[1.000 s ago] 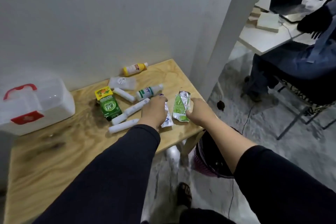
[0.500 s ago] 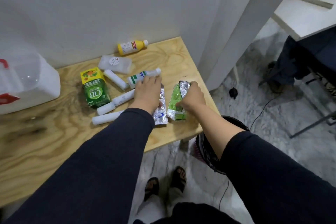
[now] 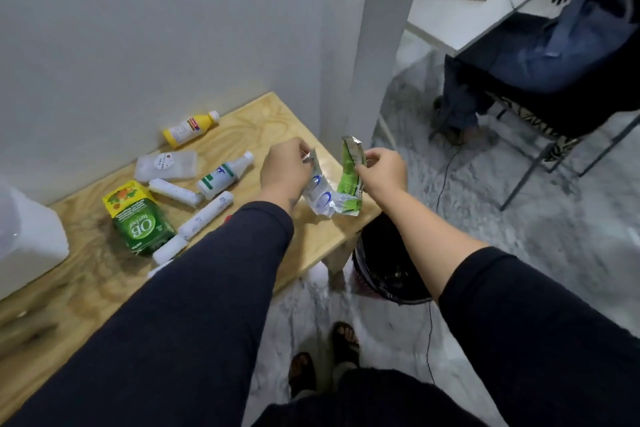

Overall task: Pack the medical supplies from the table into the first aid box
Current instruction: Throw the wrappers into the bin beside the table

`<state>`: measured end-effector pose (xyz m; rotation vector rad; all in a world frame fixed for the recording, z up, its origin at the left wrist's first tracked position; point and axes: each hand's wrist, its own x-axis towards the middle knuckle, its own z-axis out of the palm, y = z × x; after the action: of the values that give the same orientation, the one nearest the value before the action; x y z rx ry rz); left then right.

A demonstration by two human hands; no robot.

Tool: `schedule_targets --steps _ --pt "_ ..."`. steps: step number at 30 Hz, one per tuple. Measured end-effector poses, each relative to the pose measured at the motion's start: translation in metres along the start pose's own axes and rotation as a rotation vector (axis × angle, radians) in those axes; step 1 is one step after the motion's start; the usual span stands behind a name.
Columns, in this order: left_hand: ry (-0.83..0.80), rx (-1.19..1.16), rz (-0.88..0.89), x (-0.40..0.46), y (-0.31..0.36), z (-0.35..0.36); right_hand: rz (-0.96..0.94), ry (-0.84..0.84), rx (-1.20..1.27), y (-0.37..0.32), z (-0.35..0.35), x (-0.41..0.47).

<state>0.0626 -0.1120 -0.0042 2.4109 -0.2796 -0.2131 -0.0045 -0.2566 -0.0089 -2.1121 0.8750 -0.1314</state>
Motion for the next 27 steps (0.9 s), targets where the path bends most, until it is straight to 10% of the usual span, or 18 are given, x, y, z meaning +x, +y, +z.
schedule_targets --steps 10,27 --pt "-0.163 -0.094 0.121 -0.012 0.095 0.125 0.174 0.200 -0.081 0.099 -0.095 0.025" --pt "-0.413 0.286 0.026 0.001 0.096 0.211 0.245 -0.188 -0.288 0.176 -0.084 0.082"
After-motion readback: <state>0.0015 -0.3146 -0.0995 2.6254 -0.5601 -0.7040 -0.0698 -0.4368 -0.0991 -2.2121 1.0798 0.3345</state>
